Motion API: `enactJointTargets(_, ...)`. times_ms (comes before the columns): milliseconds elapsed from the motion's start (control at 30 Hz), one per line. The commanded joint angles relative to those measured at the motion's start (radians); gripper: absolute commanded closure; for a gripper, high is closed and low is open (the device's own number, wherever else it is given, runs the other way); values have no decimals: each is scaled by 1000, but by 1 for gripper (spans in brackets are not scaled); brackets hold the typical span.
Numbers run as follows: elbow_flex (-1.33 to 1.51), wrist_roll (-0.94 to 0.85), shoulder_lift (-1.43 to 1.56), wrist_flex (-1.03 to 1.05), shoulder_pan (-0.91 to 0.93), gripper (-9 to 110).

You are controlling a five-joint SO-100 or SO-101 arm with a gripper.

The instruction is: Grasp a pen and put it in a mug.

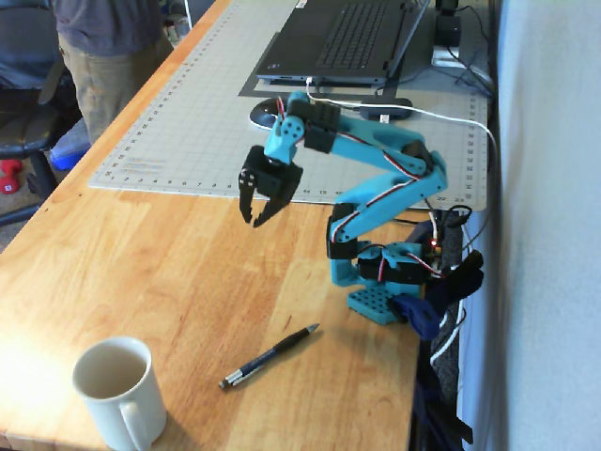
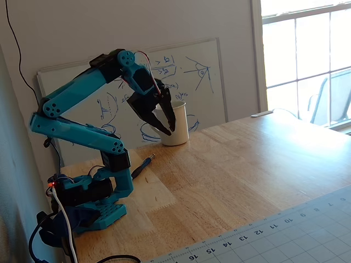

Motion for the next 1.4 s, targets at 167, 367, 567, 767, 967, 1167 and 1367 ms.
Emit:
enactJointTargets(167,-327,31,-121,170,-6,99)
enactJointTargets(367,-305,357,-143,169,-49,99)
enactJointTargets(567,-291,945,-227,169,-218,99)
enactJointTargets(767,-290,1502,-353,167,-430,94)
enactJointTargets(967,-290,1690,-492,167,-566,81)
enactJointTargets(1167,-288,1707,-615,121,-647,70)
enactJointTargets(1367,-261,1706,-739,-23,-699,70)
